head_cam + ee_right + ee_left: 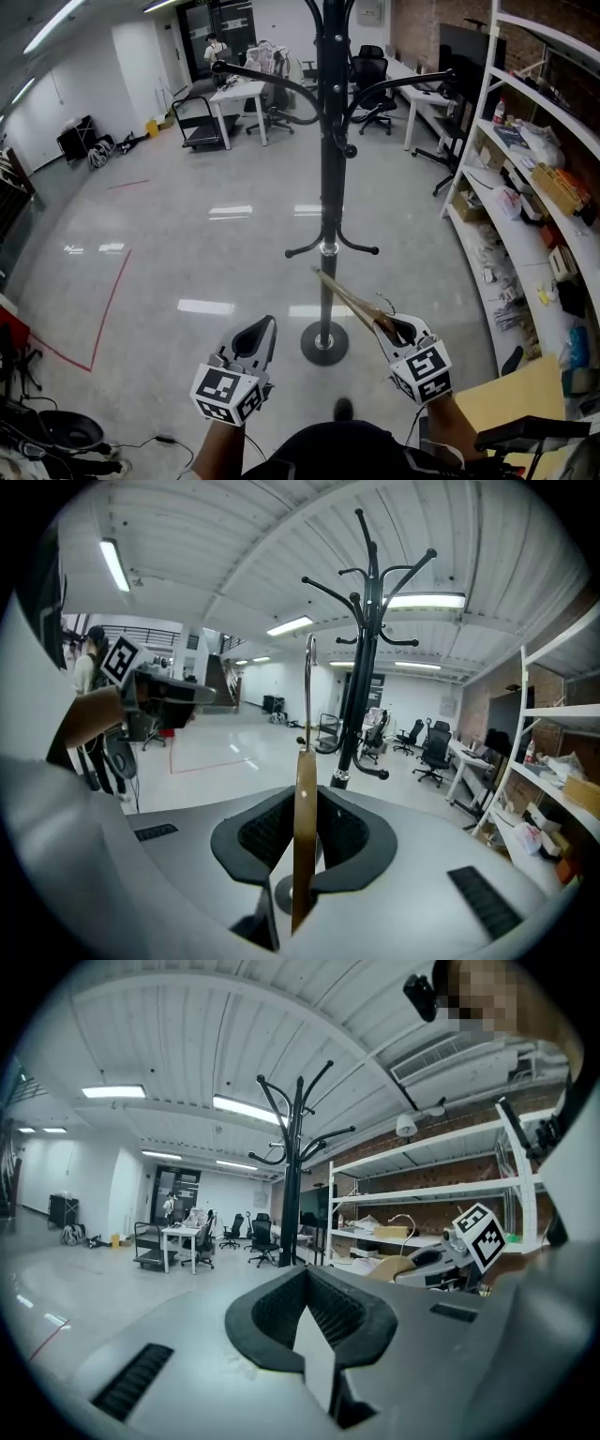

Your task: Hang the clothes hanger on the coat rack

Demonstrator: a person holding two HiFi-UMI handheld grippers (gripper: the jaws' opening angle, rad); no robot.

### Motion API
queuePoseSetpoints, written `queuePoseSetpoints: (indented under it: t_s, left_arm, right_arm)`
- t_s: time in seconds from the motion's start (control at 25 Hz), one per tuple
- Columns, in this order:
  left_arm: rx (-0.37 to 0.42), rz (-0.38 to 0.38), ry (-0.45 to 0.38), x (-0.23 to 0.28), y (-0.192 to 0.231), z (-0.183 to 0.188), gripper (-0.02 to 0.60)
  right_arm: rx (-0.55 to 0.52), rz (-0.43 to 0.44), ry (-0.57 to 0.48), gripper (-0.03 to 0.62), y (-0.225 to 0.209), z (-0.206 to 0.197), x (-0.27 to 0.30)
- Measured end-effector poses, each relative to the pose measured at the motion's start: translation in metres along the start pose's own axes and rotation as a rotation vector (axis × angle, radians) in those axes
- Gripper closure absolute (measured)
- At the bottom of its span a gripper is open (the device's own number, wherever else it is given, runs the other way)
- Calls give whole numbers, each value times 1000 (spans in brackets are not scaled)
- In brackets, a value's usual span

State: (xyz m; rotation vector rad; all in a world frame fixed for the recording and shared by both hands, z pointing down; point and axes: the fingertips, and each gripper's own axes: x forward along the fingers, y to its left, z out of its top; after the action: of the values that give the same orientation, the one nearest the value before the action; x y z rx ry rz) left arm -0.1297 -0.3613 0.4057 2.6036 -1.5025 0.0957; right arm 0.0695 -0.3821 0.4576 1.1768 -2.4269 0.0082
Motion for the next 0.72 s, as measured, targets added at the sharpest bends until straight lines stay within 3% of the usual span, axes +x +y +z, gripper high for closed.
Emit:
queuePoseSetpoints:
  t_s: [0.32,0.72]
  left_arm:
    - [-13,57,9,59,30,3,581]
    - [-42,45,58,107,98,-12,581]
  right_arm:
    - [-64,110,59,537,-36,-10,65]
    - [-16,168,187,537,-20,-35,162]
